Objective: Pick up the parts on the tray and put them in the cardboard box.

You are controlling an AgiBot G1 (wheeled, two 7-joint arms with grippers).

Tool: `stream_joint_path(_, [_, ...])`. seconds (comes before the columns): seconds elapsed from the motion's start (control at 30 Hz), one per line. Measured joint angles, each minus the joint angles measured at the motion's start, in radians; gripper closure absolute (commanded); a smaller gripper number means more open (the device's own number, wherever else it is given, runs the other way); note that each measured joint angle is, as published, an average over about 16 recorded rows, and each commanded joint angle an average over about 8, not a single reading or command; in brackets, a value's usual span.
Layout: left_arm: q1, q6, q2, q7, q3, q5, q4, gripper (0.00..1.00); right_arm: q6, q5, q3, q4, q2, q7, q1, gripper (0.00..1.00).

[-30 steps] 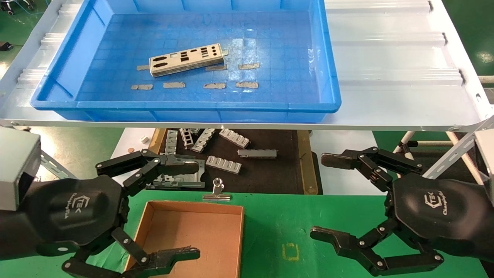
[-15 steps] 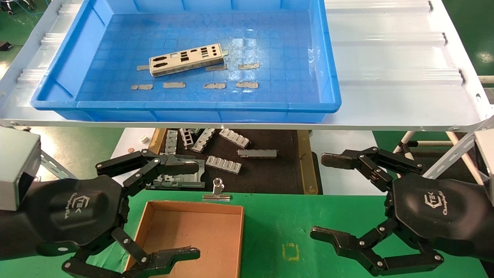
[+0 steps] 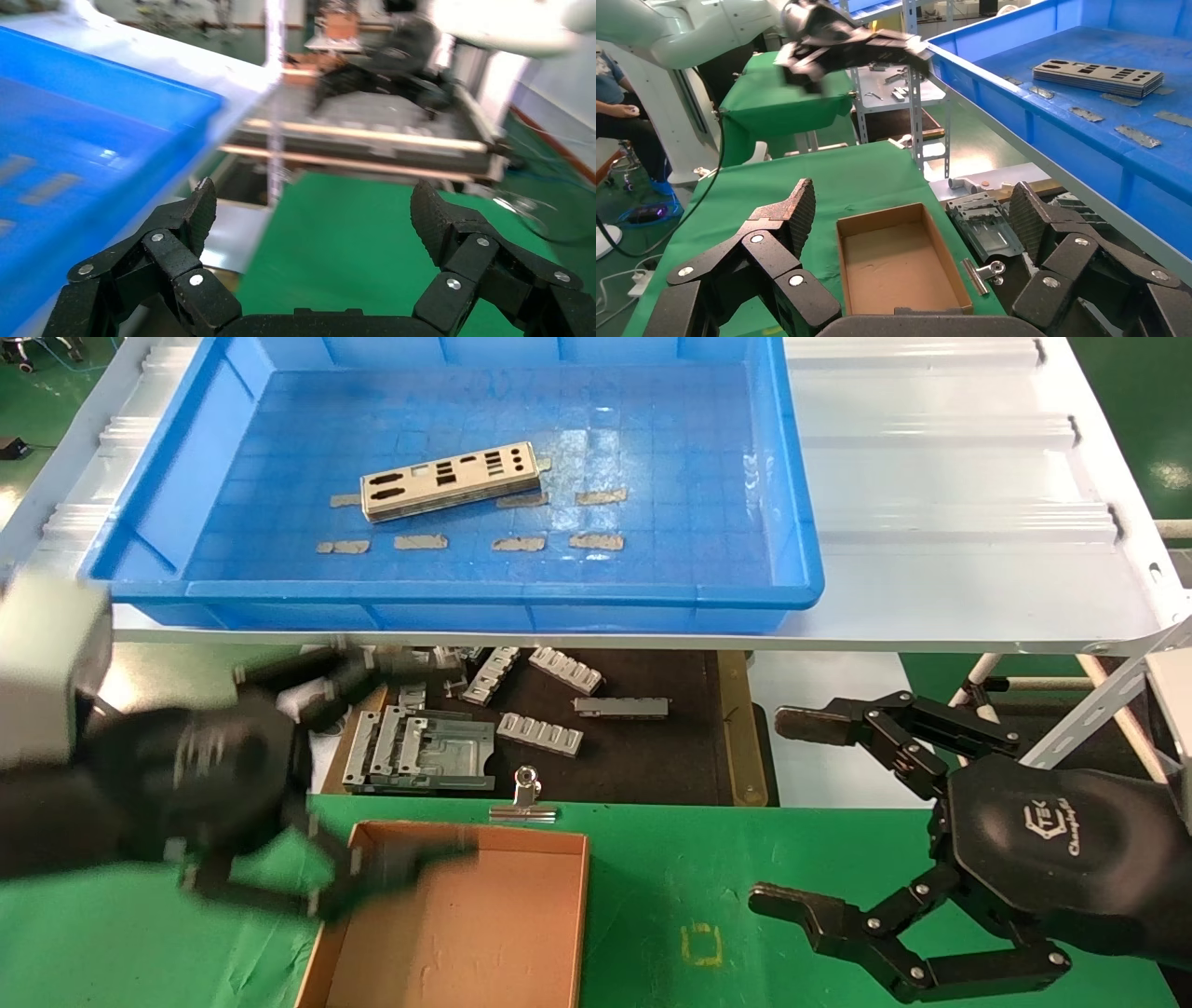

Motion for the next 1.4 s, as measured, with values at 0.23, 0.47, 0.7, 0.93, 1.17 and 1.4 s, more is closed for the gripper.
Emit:
stream_joint_path(0.23, [-0.161,-0.022,0.098,0.056,0.032,0.077,0.203,0.0,0.0,0.0,0.0,0.0,0.0,0.0,0.0,0.2])
stream_joint_path(0.47, [-0.337,-0.054,0.196,0.144,0.078,0.183,0.458,0.0,0.0,0.0,0.0,0.0,0.0,0.0,0.0,1.0])
stream_joint_path(0.7, [-0.482,-0.142,0.275,0.245,0.125,0.293,0.693,0.0,0.0,0.0,0.0,0.0,0.0,0.0,0.0,1.0])
stream_joint_path(0.93, [-0.582,-0.232,0.333,0.325,0.165,0.377,0.849,0.0,0.0,0.0,0.0,0.0,0.0,0.0,0.0,1.0])
stream_joint_path(1.17, [-0.641,-0.266,0.372,0.379,0.19,0.421,0.938,0.0,0.0,0.0,0.0,0.0,0.0,0.0,0.0,1.0])
stream_joint_path(1.4, [-0.674,-0.279,0.397,0.417,0.2,0.438,0.998,0.02,0.0,0.0,0.0,0.0,0.0,0.0,0.0,1.0])
